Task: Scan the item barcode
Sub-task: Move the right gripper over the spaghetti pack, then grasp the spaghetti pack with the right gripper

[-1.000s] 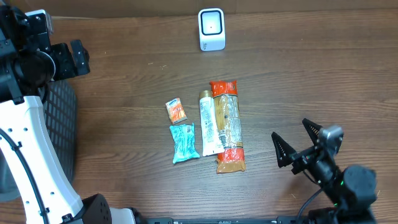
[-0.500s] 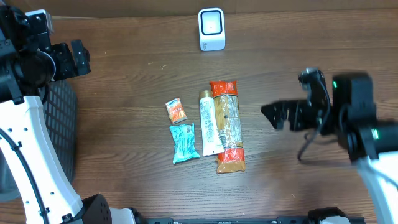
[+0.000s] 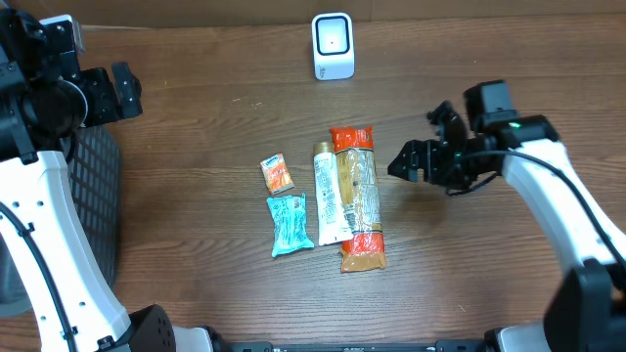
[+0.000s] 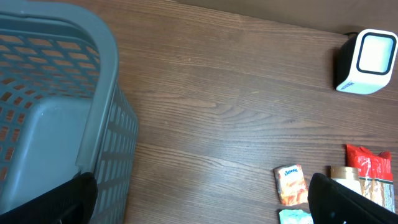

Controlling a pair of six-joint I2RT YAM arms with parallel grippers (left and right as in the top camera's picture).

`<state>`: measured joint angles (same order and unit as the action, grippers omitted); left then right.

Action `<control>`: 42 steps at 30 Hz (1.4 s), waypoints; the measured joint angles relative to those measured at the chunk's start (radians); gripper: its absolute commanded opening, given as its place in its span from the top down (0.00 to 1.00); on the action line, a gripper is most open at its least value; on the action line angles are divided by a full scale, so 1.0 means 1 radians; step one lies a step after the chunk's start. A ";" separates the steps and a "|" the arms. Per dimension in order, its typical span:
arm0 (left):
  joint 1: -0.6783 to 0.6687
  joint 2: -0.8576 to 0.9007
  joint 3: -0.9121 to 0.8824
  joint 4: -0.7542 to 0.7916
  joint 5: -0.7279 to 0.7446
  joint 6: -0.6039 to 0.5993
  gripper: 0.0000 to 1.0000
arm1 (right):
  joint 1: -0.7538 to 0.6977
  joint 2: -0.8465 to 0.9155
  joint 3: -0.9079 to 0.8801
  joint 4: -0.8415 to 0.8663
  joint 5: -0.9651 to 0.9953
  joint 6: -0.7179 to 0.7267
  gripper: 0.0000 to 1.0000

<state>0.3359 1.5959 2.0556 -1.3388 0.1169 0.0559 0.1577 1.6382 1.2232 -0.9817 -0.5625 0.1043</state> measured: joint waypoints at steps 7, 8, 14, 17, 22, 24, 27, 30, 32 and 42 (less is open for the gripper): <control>0.000 0.000 0.000 0.000 0.000 0.000 0.00 | 0.081 0.159 0.000 0.111 -0.005 0.026 0.10; 0.000 0.000 0.000 0.000 0.000 0.000 0.00 | 0.093 0.175 0.000 0.133 -0.004 0.037 0.11; 0.000 0.000 0.000 0.000 0.000 0.000 0.00 | 0.145 0.243 0.000 0.239 0.022 0.111 0.20; 0.000 0.000 0.000 0.000 0.000 0.000 0.00 | 0.144 0.275 0.000 0.265 0.019 0.132 0.21; 0.000 0.000 0.000 0.000 0.000 0.000 0.00 | 0.143 0.338 0.000 0.282 -0.008 0.159 0.21; 0.000 0.000 0.000 0.000 0.000 0.000 0.00 | 0.144 0.338 0.000 0.286 -0.018 0.178 0.20; 0.000 0.000 0.000 0.000 0.000 0.000 0.01 | 0.146 0.341 0.000 0.303 -0.029 0.209 0.19; 0.000 0.000 0.000 0.000 0.000 0.000 0.00 | 0.154 0.343 0.000 0.332 -0.037 0.244 0.17; 0.000 0.000 0.000 0.000 0.000 0.000 0.00 | 0.167 0.345 0.000 0.351 -0.037 0.263 0.17; 0.000 0.000 0.000 0.000 0.000 0.000 0.00 | 0.218 0.383 0.002 0.420 -0.041 0.356 0.72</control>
<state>0.3359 1.5959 2.0556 -1.3388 0.1169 0.0559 0.3759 2.0216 1.2251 -0.5617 -0.6037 0.4606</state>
